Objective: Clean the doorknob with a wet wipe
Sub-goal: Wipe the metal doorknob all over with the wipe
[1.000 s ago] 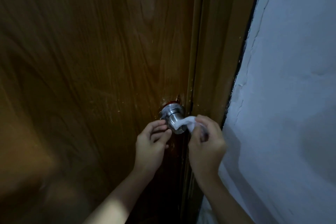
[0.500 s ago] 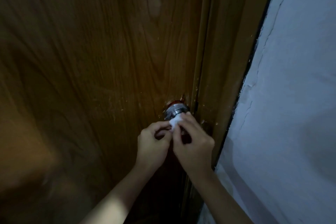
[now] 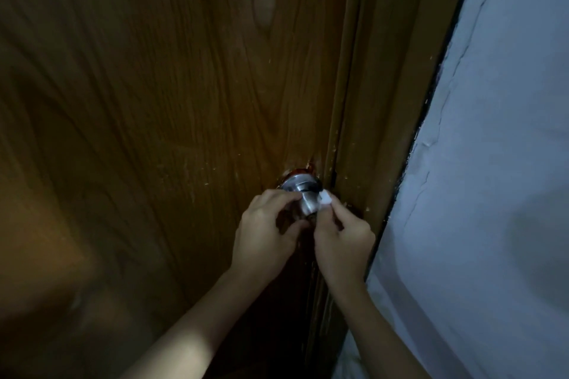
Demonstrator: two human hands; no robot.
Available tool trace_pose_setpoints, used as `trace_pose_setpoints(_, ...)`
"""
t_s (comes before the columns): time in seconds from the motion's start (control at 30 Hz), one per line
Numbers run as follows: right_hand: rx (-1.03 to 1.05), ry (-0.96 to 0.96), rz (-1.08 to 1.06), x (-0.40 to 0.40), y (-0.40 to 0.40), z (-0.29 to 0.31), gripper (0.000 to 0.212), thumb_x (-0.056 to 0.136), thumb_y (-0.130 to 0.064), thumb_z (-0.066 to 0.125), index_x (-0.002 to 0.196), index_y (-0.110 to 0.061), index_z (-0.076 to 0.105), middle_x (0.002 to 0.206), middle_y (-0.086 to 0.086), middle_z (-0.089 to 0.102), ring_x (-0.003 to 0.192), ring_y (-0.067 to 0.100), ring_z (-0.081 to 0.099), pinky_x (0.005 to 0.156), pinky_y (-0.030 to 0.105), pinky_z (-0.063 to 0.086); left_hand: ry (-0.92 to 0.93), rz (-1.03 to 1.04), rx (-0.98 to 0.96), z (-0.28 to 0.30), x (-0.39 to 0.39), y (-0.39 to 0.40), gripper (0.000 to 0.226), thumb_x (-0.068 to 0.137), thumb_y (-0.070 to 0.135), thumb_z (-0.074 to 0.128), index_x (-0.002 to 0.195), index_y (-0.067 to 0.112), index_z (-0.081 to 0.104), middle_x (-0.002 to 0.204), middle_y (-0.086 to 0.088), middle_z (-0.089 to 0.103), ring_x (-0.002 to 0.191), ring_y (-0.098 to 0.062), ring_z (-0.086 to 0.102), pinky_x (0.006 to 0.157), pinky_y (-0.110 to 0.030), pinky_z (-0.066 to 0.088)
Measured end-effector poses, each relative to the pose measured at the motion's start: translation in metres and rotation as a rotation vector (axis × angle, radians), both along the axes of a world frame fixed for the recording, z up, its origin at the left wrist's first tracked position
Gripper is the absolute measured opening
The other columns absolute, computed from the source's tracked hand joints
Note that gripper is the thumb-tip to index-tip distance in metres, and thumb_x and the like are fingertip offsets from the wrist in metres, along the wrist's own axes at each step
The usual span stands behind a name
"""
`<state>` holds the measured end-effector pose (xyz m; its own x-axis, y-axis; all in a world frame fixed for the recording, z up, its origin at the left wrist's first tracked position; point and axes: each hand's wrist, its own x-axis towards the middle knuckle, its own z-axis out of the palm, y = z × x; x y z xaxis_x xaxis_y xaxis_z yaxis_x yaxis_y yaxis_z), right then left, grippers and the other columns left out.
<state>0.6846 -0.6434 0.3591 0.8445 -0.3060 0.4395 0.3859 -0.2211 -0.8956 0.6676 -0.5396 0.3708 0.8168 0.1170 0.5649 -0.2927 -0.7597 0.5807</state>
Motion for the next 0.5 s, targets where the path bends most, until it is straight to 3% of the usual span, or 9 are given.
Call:
trace_pose_setpoints(0.07,0.294,0.268,0.117,0.001,-0.005,-0.002,0.020,0.089,-0.016,0.056,0.080,-0.012,0.073,0.061,-0.001,0.068,0.059,0.001,0.063,0.055,0.017,0.050,0.011,-0.010,0.005,0.002,0.000,0.002,0.046,0.072,0.017,0.075,0.114,0.024,0.059,0.113,0.008,0.059,0.103,-0.005,0.049,0.080,-0.026,0.049)
trace_pose_setpoints(0.13,0.760,0.534,0.313,0.000,-0.010,0.004,0.018,0.089,-0.004,0.054,0.078,-0.006,0.068,0.076,0.010,0.071,0.073,0.017,0.070,0.063,0.029,0.057,0.018,-0.020,0.039,0.006,-0.001,0.003,0.045,0.073,0.019,0.074,0.115,0.023,0.059,0.114,0.007,0.059,0.105,-0.004,0.047,0.080,-0.024,0.044)
trace_pose_setpoints(0.2,0.917,0.625,0.408,-0.004,-0.012,0.009,0.017,0.085,0.006,0.053,0.077,-0.001,0.066,0.079,0.015,0.072,0.077,0.023,0.071,0.062,0.029,0.058,0.024,-0.034,0.067,0.010,-0.001,0.005,0.044,0.074,0.021,0.072,0.116,0.022,0.059,0.116,0.006,0.058,0.106,-0.003,0.044,0.083,-0.022,0.039)
trace_pose_setpoints(0.3,0.684,0.425,0.327,-0.013,-0.007,0.007,0.014,0.080,0.002,0.064,0.075,-0.007,0.073,0.073,0.007,0.075,0.074,0.019,0.072,0.059,0.023,0.057,0.021,-0.066,0.066,0.017,-0.001,0.007,0.042,0.078,0.021,0.069,0.118,0.020,0.057,0.118,0.003,0.058,0.110,-0.007,0.045,0.088,-0.026,0.040)
trace_pose_setpoints(0.4,0.304,0.116,0.076,-0.017,-0.007,0.003,0.009,0.076,-0.007,0.072,0.085,-0.010,0.073,0.070,0.003,0.074,0.067,0.015,0.071,0.059,0.025,0.057,0.028,-0.083,0.086,0.021,0.000,0.007,0.041,0.079,0.022,0.068,0.118,0.021,0.057,0.118,0.004,0.057,0.110,-0.005,0.044,0.088,-0.023,0.038)
trace_pose_setpoints(0.5,-0.035,-0.137,-0.115,-0.014,-0.005,-0.003,0.012,0.074,-0.003,0.074,0.086,-0.005,0.072,0.078,0.002,0.070,0.065,0.006,0.065,0.060,0.011,0.051,0.030,-0.094,0.100,0.021,0.002,0.008,0.038,0.078,0.022,0.069,0.114,0.020,0.060,0.115,0.004,0.058,0.107,-0.005,0.045,0.085,-0.020,0.038)
